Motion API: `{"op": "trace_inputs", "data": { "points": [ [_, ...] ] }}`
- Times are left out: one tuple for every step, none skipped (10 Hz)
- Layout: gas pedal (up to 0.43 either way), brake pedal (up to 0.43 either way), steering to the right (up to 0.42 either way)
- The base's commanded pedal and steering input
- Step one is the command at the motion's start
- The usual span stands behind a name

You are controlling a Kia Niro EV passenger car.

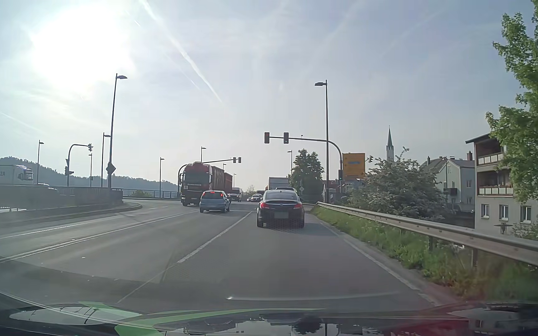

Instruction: Follow the waypoints while adhering to traffic rules and regulations

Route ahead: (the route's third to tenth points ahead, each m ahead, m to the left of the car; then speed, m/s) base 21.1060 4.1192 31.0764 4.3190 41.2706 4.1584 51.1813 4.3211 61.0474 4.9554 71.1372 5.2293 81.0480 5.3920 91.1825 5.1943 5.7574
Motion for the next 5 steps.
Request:
{"op": "trace_inputs", "data": {
  "points": [
    [0.177,0.0,-0.005],
    [0.177,0.0,-0.005],
    [0.177,0.0,-0.005],
    [0.177,0.0,-0.005],
    [0.177,0.0,-0.005]
  ]
}}
